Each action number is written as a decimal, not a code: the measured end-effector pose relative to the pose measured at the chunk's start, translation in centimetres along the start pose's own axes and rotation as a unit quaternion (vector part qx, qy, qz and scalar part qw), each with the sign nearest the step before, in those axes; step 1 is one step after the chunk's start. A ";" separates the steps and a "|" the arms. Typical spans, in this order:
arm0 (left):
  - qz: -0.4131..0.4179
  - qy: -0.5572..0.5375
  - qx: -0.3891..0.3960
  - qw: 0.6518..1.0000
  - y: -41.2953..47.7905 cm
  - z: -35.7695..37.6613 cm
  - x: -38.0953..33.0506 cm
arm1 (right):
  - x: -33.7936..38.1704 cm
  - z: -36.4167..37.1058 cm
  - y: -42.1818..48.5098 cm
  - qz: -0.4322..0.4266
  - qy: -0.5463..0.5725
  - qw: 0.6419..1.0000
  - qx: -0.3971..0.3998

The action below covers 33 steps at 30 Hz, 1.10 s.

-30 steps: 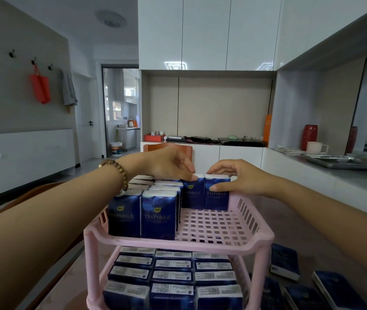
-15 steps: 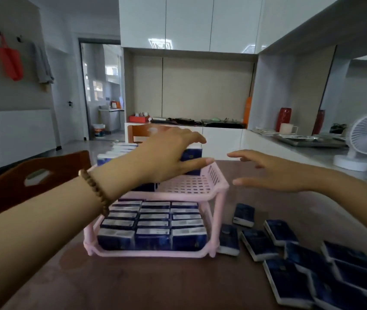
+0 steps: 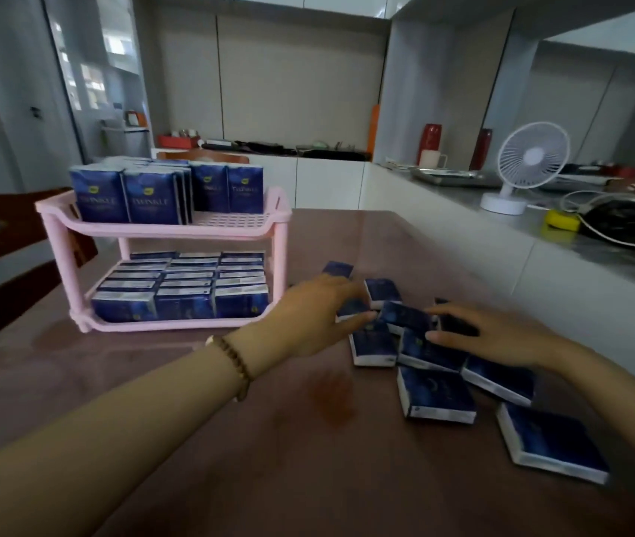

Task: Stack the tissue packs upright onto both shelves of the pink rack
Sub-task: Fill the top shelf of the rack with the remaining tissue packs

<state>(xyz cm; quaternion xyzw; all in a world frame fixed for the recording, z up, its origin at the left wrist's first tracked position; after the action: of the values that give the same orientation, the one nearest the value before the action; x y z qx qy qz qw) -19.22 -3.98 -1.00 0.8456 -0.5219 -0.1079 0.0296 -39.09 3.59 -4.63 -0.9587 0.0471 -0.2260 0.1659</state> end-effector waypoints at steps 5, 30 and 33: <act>-0.052 -0.103 0.098 0.988 2.0 5.4 1.0 | 0.1 0.5 0.1 -0.031 0.014 0.998 -0.051; -0.023 -0.248 0.029 0.968 -4.0 -5.6 5.0 | 7.9 -2.1 2.6 -0.169 0.195 0.965 -0.050; -0.032 -0.218 -0.004 0.975 -5.8 -9.4 6.5 | 11.7 -4.5 2.3 -0.225 0.258 0.937 -0.065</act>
<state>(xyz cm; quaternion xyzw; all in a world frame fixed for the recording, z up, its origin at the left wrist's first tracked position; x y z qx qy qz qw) -9.37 -7.69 6.25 0.8178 -0.4879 -0.2929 -0.0855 -30.70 -1.81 3.24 -0.8618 -0.1143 -0.4933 0.0299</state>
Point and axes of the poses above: each hand's wrist, its own y-axis towards the middle knuckle, its own z-axis out of the palm, x = y × z, the point moved 7 cm from there along y, towards the middle knuckle, and after that the axes turned 15 degrees about x, right-handed, at the moved point
